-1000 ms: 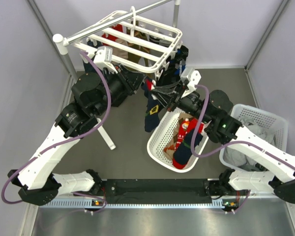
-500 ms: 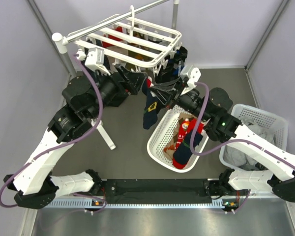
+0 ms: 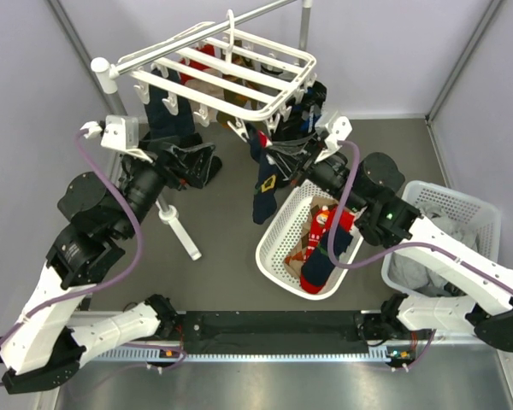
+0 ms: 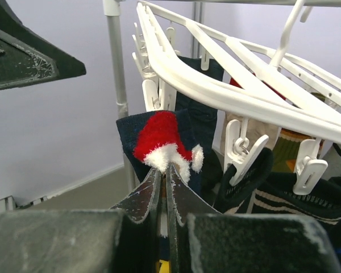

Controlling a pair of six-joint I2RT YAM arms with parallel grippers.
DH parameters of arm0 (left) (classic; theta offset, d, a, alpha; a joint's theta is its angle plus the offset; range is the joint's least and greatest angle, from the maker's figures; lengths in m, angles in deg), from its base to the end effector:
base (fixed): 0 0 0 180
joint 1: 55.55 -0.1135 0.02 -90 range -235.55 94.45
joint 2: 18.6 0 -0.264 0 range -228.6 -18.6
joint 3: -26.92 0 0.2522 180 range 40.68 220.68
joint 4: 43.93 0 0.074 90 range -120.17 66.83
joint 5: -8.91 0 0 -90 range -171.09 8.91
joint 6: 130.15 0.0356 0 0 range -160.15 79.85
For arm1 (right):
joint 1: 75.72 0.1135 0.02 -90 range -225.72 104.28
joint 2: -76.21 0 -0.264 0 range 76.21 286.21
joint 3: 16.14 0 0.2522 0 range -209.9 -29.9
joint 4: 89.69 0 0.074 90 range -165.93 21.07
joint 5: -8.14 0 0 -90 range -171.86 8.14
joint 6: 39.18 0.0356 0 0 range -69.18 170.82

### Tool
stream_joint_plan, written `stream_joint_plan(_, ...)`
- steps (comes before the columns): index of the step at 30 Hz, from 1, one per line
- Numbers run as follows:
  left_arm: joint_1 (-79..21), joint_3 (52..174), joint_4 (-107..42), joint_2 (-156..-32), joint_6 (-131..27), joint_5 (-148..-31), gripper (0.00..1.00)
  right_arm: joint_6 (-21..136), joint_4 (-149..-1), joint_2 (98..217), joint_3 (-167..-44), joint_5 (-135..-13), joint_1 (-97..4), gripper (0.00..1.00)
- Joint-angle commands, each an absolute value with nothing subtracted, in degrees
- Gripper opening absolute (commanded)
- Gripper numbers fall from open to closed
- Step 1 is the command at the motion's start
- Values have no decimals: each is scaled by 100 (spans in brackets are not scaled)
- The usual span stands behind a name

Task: Clip the socks to the hanger
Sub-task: Clamp the sock onto the hanger, then open the clamp at the hanger.

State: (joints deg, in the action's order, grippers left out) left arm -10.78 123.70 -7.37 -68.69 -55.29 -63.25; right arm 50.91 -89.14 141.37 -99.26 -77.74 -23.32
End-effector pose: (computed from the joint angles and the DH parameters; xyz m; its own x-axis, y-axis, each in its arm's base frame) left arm 0.0998 -0.0837 0.5185 0.0014 -0.3515 -0.9362 0.4731 0.8250 -0.3091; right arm 0.1526 0.2024 0.4636 0.1813 0.2379 -0.9542 -0.8324 0.5539 -0.0200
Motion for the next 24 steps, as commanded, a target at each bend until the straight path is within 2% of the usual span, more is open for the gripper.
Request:
stream_joint_plan(1, -1073, 12190, -855, -6808, -4772, -5728, 91, 4897, -8973, 13870, -9898, -7984, -2264, 1)
stream_joint_plan(5, -1082, 11908, -1249, -6747, -4385, -5648, 90, 4871, -8973, 13817, -9828, -7993, -2264, 1)
stream_joint_plan(9, -1082, 11724, -1681, -6834, -4226, -5570, 83, 4827, -8964, 13747, -9758, -8011, -2264, 2)
stream_joint_plan(14, -1082, 11609, -2409, -7036, -4138, -5648, 79, 4730, -8982, 13659, -9670, -8046, -2272, 3)
stream_joint_plan(24, -1082, 11890, -2965, -7555, -4182, -5605, 69, 4598, -8912, 13492, -9555, -8081, -2369, 4)
